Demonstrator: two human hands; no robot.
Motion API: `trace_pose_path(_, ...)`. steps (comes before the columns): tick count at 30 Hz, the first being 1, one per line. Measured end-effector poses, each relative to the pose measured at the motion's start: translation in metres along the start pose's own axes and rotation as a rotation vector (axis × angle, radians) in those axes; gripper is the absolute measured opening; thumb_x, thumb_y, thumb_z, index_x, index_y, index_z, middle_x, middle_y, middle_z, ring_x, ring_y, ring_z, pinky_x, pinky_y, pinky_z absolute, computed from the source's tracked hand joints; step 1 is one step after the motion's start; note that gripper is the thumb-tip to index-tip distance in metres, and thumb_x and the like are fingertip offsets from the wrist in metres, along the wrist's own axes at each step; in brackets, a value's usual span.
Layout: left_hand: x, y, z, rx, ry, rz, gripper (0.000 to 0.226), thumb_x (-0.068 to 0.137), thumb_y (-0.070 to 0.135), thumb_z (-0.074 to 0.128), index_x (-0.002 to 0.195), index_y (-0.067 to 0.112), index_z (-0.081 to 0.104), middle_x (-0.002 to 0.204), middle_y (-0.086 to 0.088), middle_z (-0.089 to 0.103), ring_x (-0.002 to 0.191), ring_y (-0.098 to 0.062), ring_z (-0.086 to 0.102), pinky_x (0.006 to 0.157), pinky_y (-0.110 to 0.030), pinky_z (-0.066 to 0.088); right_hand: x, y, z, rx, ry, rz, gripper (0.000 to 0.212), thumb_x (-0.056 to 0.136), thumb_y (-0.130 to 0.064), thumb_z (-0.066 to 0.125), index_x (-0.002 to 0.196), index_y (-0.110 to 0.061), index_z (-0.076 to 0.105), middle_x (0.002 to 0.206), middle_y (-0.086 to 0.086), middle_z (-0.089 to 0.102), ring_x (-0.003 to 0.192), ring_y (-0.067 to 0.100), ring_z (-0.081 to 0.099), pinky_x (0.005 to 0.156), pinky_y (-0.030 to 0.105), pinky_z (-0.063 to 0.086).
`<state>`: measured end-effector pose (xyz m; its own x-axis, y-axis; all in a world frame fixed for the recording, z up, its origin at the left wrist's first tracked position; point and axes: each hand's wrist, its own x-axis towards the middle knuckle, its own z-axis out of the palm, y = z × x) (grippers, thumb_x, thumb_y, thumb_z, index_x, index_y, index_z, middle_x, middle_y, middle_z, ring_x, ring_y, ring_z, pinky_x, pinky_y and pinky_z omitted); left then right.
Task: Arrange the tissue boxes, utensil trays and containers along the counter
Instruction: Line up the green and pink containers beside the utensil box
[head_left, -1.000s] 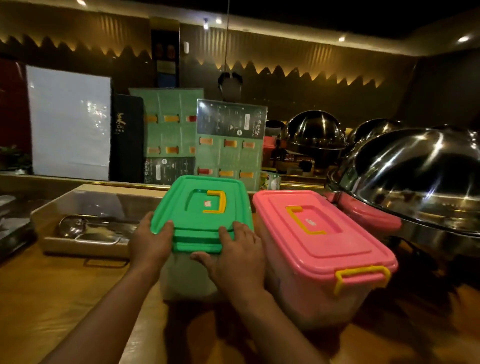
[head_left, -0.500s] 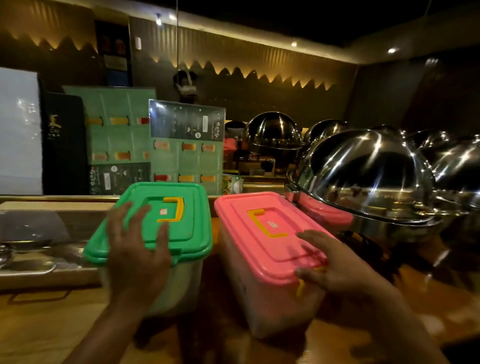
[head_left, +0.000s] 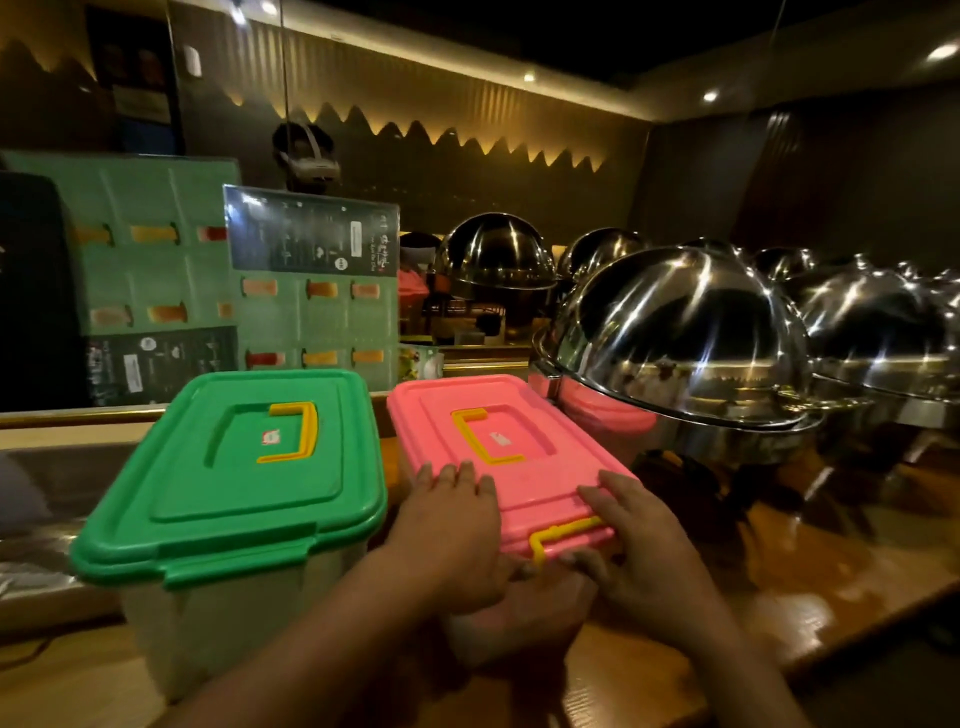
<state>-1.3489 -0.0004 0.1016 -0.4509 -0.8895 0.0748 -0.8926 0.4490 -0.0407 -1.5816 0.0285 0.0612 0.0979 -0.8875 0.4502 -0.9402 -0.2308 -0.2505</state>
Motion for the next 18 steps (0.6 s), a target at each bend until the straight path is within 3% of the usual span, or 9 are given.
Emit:
trace_pose_path(4,0.026,-0.025,-0.011,0.051,-0.05,-0.019,0.102,0.077,0.065,0.059,0.15,0.005,0.022,0.158,-0.021,0.025,0.145,-0.035,0.023,0.117,-0.056,0.017,0.023,-0.019,0.023,-0.111,0.017,0.031,0.092,0.077,-0.088,0.024,0.138,-0.027,0.053,0.15,0.006,0.045,0.139,0.027,0.036,0.116,0.046,0.029)
trace_pose_path(12,0.082,-0.052,-0.019,0.061,-0.141,-0.039,0.092,0.069,0.066,0.07,0.138,0.012,0.041,0.143,-0.017,0.045,0.126,-0.034,0.047,0.104,-0.051,0.039,0.081,-0.01,0.05,-0.029,-0.009,0.03,0.094,0.077,-0.088,0.025,0.137,-0.021,0.054,0.149,0.014,0.044,0.139,0.034,0.034,0.116,0.053,0.028)
trace_pose_path(18,0.111,-0.074,-0.009,0.017,-0.119,-0.092,0.1,0.066,0.069,0.069,0.142,0.014,0.036,0.147,-0.014,0.042,0.129,-0.032,0.047,0.102,-0.052,0.04,0.116,-0.005,0.068,-0.012,-0.028,0.013,0.097,0.076,-0.088,0.024,0.136,-0.019,0.054,0.147,0.018,0.044,0.138,0.036,0.032,0.117,0.053,0.025)
